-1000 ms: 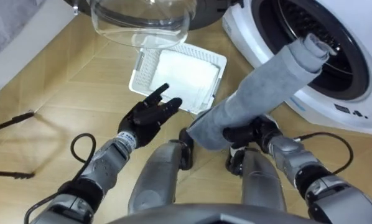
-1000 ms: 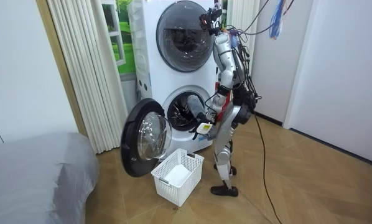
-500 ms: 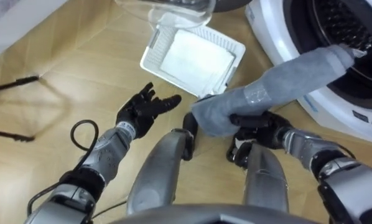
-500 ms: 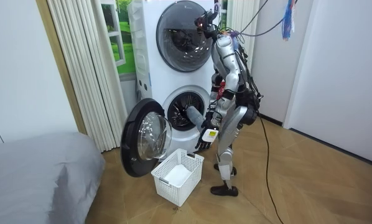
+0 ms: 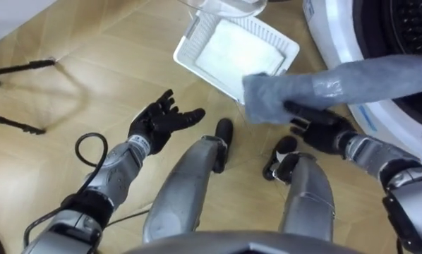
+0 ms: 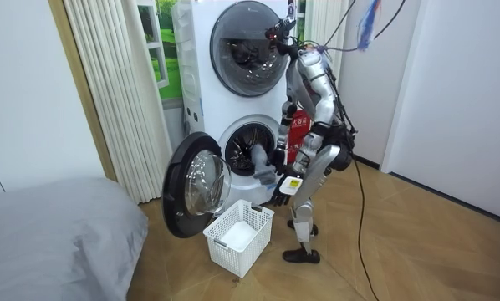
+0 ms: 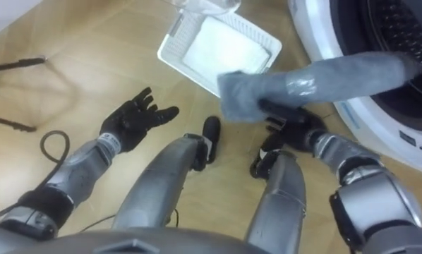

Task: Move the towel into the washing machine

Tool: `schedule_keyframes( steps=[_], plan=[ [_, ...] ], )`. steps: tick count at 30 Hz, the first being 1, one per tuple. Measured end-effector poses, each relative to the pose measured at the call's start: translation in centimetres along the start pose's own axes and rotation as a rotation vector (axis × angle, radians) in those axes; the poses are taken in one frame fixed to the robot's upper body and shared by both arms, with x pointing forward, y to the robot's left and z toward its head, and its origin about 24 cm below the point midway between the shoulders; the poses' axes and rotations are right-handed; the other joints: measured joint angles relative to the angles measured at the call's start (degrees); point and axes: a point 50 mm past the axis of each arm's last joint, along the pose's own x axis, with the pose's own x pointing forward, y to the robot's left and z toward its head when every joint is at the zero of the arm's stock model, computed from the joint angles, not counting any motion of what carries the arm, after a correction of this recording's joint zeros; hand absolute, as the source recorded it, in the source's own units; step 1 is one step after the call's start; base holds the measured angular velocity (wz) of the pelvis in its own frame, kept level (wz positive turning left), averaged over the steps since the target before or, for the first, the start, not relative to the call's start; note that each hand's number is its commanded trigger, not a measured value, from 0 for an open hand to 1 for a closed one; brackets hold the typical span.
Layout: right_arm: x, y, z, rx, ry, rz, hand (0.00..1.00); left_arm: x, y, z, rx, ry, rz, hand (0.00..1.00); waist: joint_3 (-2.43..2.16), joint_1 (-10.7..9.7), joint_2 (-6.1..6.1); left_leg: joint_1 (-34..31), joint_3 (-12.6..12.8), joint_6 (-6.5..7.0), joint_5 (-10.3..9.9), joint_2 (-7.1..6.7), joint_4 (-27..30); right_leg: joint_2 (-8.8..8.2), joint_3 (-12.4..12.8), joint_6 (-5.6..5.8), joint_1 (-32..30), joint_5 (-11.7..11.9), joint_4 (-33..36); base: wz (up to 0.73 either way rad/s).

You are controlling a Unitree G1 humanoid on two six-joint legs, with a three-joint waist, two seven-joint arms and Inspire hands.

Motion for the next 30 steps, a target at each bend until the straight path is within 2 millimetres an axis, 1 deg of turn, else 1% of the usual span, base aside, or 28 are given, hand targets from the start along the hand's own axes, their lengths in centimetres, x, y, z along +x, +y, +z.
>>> schedule_keyframes(
  steps=[2, 3, 4, 5, 6, 8, 9, 10, 11, 13, 14, 16, 18, 20, 21, 22, 25, 26, 27, 28, 29, 30],
  plan=[
    [-0.4, -0.4, 1.2, 0.048, -0.058, 0.003, 1.0, -1.1, 0.7, -0.2, 0.014, -0.006, 0.005, 0.0, -0.02, -0.2, -0.31, -0.1, 0.4, -0.03, 0.0, -0.01, 0.8, -0.1, 0.2, -0.22, -0.3, -0.3, 1.1, 0.0],
    [-0.6, -0.5, 1.5, 0.06, -0.074, 0.002, 1.0, -1.3, 0.9, -0.3, 0.013, -0.006, 0.008, 0.0, -0.02, -0.2, -0.45, -0.1, 0.5, -0.04, 0.0, -0.02, 1.0, -0.13, 0.3, -0.26, -0.3, -0.3, 1.2, -0.04],
    [-0.8, -0.6, 2.3, 0.083, -0.107, 0.003, 1.0, -1.5, 1.1, -0.4, 0.016, -0.006, 0.014, 0.0, -0.01, -0.3, -0.97, -0.2, 0.7, -0.04, 0.0, -0.02, 1.1, -0.31, 0.4, -0.31, -0.5, -0.3, 1.4, -0.07],
    [-1.0, -0.5, 3.3, 0.096, -0.133, 0.009, 1.0, -1.9, 1.5, -0.2, 0.028, -0.01, 0.018, 0.0, -0.02, -0.5, -1.98, -0.6, 1.0, -0.09, 0.0, 0.05, 1.3, -0.35, 0.6, -0.48, -1.1, -0.3, 1.8, -0.07],
    [-1.1, -0.6, 3.8, 0.103, -0.147, 0.01, 1.0, -2.1, 1.6, -0.1, 0.035, -0.014, 0.017, 0.0, -0.1, -0.6, -2.46, -0.8, 1.0, -0.11, 0.0, 0.12, 1.5, -0.38, 0.5, -0.6, -1.4, -0.4, 2.0, -0.04],
    [-1.7, -0.9, 5.3, 0.141, -0.209, 0.013, 1.0, -2.4, 2.1, 0.3, 0.044, -0.022, 0.023, 0.0, -0.2, -0.9, -4.38, -0.9, 0.9, -0.4, -0.1, 0.3, 2.3, -0.19, 0.6, -0.91, -1.4, -0.3, 2.4, 0.0],
    [-1.9, -0.9, 5.6, 0.146, -0.221, 0.016, 1.0, -2.5, 2.2, 0.3, 0.041, -0.023, 0.025, 0.0, -0.21, -1.0, -4.76, -0.9, 0.8, -0.51, -0.2, 0.35, 2.4, -0.07, 0.6, -0.94, -1.4, -0.3, 2.4, 0.0],
    [-2.0, -0.8, 6.3, 0.158, -0.248, 0.028, 1.0, -2.6, 2.3, 0.3, 0.042, -0.02, 0.029, 0.0, -0.39, -1.7, -5.52, -1.3, 0.7, -0.53, -0.2, 0.32, 2.6, -0.1, 0.5, -0.98, -1.6, -0.4, 2.7, 0.0],
    [-2.2, -0.8, 6.6, 0.162, -0.262, 0.033, 1.0, -2.6, 2.4, 0.2, 0.043, -0.019, 0.031, 0.0, -0.46, -2.0, -5.78, -1.5, 0.7, -0.5, -0.3, 0.35, 2.8, -0.1, 0.5, -0.98, -1.8, -0.4, 2.8, 0.0],
    [-2.9, -1.1, 7.8, 0.17, -0.308, 0.036, 1.0, -2.7, 2.4, 0.2, 0.043, -0.006, 0.029, 0.0, -0.46, -2.8, -6.76, -1.9, 0.9, -0.35, -0.4, 0.48, 3.5, -0.02, 0.6, -0.96, -2.0, -0.3, 3.0, -0.04],
    [-3.1, -1.3, 8.1, 0.171, -0.318, 0.03, 1.0, -3.0, 2.5, 0.3, 0.052, -0.008, 0.024, 0.0, -0.5, -3.1, -7.26, -1.9, 1.0, -0.24, -0.6, 0.71, 3.9, 0.41, 0.6, -0.98, -1.9, -0.2, 3.0, -0.09],
    [-3.3, -1.3, 8.5, 0.167, -0.325, 0.024, 1.0, -3.3, 2.8, 0.6, 0.068, -0.01, 0.027, 0.0, -0.58, -3.4, -7.8, -1.9, 1.1, -0.25, -0.8, 1.17, 4.4, 0.9, 0.8, -1.0, -1.7, -0.1, 2.9, -0.09],
    [-3.2, -1.0, 8.7, 0.162, -0.329, 0.028, 1.0, -3.4, 3.0, 0.9, 0.073, -0.013, 0.034, 0.0, -0.65, -4.2, -8.13, -1.9, 1.1, -0.25, -0.8, 1.18, 4.5, 0.89, 0.8, -1.03, -1.7, 0.0, 2.9, -0.04],
    [-3.1, -0.7, 9.1, 0.164, -0.337, 0.03, 1.0, -3.5, 3.3, 1.2, 0.065, -0.029, 0.046, 0.0, -0.62, -4.8, -8.3, -1.9, 1.1, -0.24, -0.8, 1.08, 4.6, 0.78, 0.8, -1.06, -1.8, 0.0, 3.1, 0.0],
    [-3.1, -0.5, 9.4, 0.185, -0.354, 0.033, 0.57, -3.5, 3.5, 1.5, 0.058, -0.042, 0.057, 0.0, -0.61, -5.1, -8.44, -1.9, 1.1, -0.23, -0.8, 1.06, 4.6, 0.71, 0.7, -1.06, -1.8, 0.0, 3.2, 0.0],
    [-3.2, -0.5, 9.7, 0.208, -0.37, 0.027, 0.0, -3.6, 3.7, 1.8, 0.043, -0.055, 0.068, 0.0, -0.59, -5.1, -8.61, -1.9, 1.1, -0.23, -0.8, 1.08, 4.8, 0.71, 0.7, -1.06, -1.7, 0.0, 3.2, 0.0],
    [-3.2, -0.7, 9.9, 0.248, -0.375, -0.015, 0.0, -3.7, 4.1, 2.1, 0.002, -0.076, 0.106, 0.0, -0.5, -5.3, -8.86, -2.4, 1.1, -0.09, -0.9, 1.05, 4.9, 0.27, 0.3, -0.95, -1.9, 0.0, 3.2, 0.07],
    [-3.2, -0.7, 10.0, 0.266, -0.378, -0.039, 0.0, -3.7, 4.2, 2.2, -0.022, -0.082, 0.128, 0.0, -0.46, -5.6, -8.97, -2.6, 1.2, -0.04, -0.9, 1.02, 4.9, -0.18, 0.1, -0.78, -1.9, -0.1, 3.3, 0.12],
    [-3.2, -0.7, 10.0, 0.275, -0.376, -0.052, 0.0, -3.7, 4.3, 2.2, -0.033, -0.084, 0.138, 0.0, -0.45, -5.9, -9.01, -2.6, 1.2, 0.03, -0.9, 1.02, 4.9, -0.22, 0.1, -0.64, -1.9, -0.2, 3.4, 0.24],
    [-3.2, -0.7, 10.2, 0.306, -0.374, -0.072, 0.0, -3.7, 4.3, 2.2, -0.053, -0.088, 0.156, 0.0, -0.45, -6.7, -9.03, -2.7, 1.6, 0.34, -0.8, 0.68, 4.9, -0.71, 0.1, -0.15, -1.9, -0.5, 3.9, 0.31],
    [-3.3, -0.9, 10.3, 0.346, -0.381, -0.096, 0.0, -3.5, 4.1, 2.2, -0.058, -0.091, 0.171, 0.0, -0.44, -7.2, -9.05, -2.7, 1.7, 0.78, -0.6, 0.0, 4.7, -1.15, 0.4, 0.48, -2.0, -0.9, 4.2, 0.31],
    [-3.3, -1.0, 10.3, 0.367, -0.386, -0.11, 0.0, -3.4, 4.0, 2.3, -0.06, -0.096, 0.175, 0.0, -0.44, -7.3, -9.06, -2.7, 1.7, 1.01, -0.5, -0.15, 4.6, -1.29, 0.5, 0.75, -2.0, -0.9, 4.2, 0.23]
  ],
)
